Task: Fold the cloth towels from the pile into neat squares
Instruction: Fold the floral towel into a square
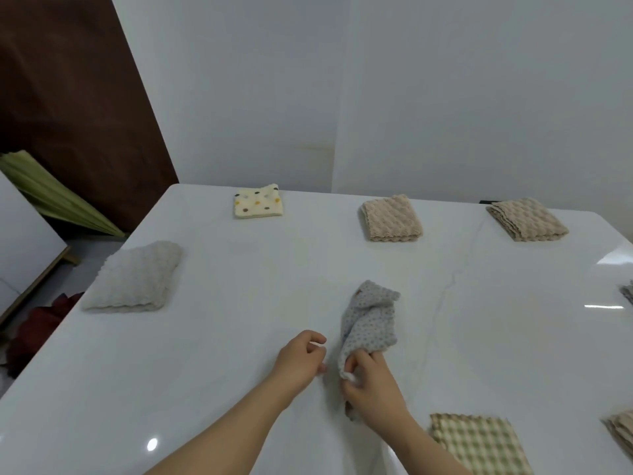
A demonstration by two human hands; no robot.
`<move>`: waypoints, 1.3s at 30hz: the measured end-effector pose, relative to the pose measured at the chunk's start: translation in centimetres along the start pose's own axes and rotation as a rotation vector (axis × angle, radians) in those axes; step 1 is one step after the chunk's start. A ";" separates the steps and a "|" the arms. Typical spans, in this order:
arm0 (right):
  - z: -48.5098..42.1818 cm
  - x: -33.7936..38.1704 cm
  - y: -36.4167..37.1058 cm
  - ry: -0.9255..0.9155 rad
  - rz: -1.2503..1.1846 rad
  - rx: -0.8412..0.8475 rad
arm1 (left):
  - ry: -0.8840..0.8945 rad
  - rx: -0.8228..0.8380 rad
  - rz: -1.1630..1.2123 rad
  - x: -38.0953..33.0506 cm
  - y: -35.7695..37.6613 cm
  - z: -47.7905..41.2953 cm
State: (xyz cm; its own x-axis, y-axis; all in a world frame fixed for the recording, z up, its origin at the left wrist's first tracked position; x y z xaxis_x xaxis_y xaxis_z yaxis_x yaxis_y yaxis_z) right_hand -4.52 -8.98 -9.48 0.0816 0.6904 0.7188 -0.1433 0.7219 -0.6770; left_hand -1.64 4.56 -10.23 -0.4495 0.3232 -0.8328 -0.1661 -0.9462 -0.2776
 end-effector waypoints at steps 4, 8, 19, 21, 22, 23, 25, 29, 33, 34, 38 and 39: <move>0.2 2.4 3.9 -0.063 -0.005 0.113 | -0.003 0.047 0.084 0.8 -2.8 0.5; 0.3 4.8 7.1 -0.129 -0.006 0.201 | 0.013 0.019 0.044 2.1 -6.2 0.5; 0.1 7.6 11.1 0.000 -0.264 0.102 | -0.042 0.042 0.059 6.5 -12.1 -0.1; -0.1 7.7 10.8 0.130 -0.433 0.039 | -0.074 0.018 0.083 7.1 -12.6 -0.2; -0.2 7.6 10.8 0.190 -0.507 0.012 | -0.090 0.002 0.093 7.2 -12.8 -0.2; -0.2 7.6 10.8 0.236 -0.536 -0.007 | -0.103 -0.011 0.104 7.2 -12.9 -0.2; -0.6 7.4 10.9 0.263 -0.507 -0.003 | -0.115 0.006 0.141 6.7 -12.9 -0.1; -1.0 7.7 11.0 0.217 -0.369 0.085 | -0.061 0.181 -0.021 5.5 -12.0 -0.1; -1.3 7.6 10.7 0.193 -0.244 0.103 | 0.088 0.134 -0.375 5.8 -11.5 -0.9; -1.3 7.6 10.6 0.188 -0.233 0.101 | 0.084 0.119 -0.396 5.8 -11.5 -1.0; -1.0 7.4 10.2 0.191 -0.279 0.112 | 0.007 0.131 -0.319 5.4 -11.3 -0.8; -0.9 7.3 10.1 0.199 -0.278 0.119 | 0.001 0.144 -0.346 5.4 -11.2 -0.8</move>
State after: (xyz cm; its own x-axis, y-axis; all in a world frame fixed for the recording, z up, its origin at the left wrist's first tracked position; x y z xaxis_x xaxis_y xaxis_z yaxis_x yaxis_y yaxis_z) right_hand -4.44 3.39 -11.24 0.3226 0.4726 0.8201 -0.2018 0.8809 -0.4282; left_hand -1.47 16.90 -12.00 -0.3446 0.6234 -0.7019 -0.4296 -0.7695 -0.4725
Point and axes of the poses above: each hand's wrist, its own z-axis away from the middle knuckle, its own y-axis out of the palm, x = y × z, the point moved 3 cm from there along -z, towards the middle knuckle, and after that the axes turned 1 degree about -y, right-handed, at the moved point
